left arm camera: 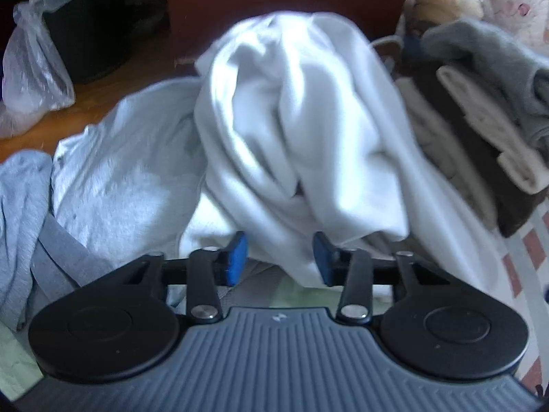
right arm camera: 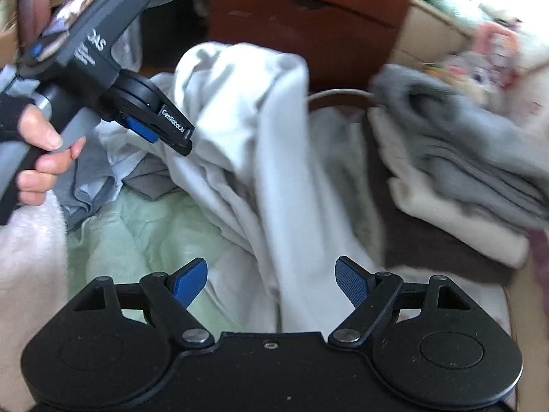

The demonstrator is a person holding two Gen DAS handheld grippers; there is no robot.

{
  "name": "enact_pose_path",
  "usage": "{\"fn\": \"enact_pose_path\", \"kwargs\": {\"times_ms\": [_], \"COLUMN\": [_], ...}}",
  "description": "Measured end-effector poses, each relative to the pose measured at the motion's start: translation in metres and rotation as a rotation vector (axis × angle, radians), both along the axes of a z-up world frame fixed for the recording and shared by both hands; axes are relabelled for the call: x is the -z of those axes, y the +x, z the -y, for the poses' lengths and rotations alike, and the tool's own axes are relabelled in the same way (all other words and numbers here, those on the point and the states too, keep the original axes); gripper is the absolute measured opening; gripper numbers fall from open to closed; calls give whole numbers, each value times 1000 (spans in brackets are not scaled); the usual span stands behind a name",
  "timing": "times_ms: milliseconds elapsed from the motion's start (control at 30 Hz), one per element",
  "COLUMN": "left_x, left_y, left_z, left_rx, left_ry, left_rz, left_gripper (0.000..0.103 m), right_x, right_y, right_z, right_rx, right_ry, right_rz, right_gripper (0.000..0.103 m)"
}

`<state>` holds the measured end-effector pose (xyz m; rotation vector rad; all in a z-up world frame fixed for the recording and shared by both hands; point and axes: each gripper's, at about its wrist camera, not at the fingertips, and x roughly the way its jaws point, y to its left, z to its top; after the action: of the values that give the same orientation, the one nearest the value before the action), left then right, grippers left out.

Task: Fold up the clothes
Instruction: 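Reach into the white shirt pile and grasp fabric with both grippers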

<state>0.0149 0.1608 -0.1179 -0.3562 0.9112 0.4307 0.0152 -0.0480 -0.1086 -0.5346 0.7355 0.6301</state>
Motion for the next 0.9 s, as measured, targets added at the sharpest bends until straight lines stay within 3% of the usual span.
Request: {"fn": "enact_pose_path", "kwargs": {"times_ms": [100,200,267,300,333,467,533,600,633,667,733,900], "left_x": [11,13,13,15,17,30,30,21,17,15,10,-24], "left_y": [4,5,5,10,15,42,50,43,38,34,23,5], "left_z": [-8,-18,-21,-18,-14,11,23,22,17,12,5,25], "left_rx": [-3,-13,-12,-4,4,35,64,89,105,123,140,226], "left_ry": [-58,-151,-186,-156,-126,24,49,-19,-76,-128,-166,-57], "left_rz": [-13,37,73,64,55,-22,-30,42,75,97,137,256], "left_gripper": [36,38,45,46,52,79,81,62,32,11,9,7], "right_x": [31,54,57,57,55,24,8,-6,-11,-16,-25,-49], "right_y": [25,60,80,89,95,77,58,36,23,12,-8,-30], "right_z": [-21,-31,-30,-28,-25,2,19,25,26,26,29,56], "right_rx": [-30,50,132,173,214,309,342,347,339,325,298,271], "right_ry": [-73,-87,-6,45,100,343,474,558,579,585,604,701], "right_rz": [24,-41,-128,-173,-211,-257,-297,-304,-295,-287,-288,-318], "right_gripper": [85,83,61,28,13,11,11,11,11,11,11,11]}}
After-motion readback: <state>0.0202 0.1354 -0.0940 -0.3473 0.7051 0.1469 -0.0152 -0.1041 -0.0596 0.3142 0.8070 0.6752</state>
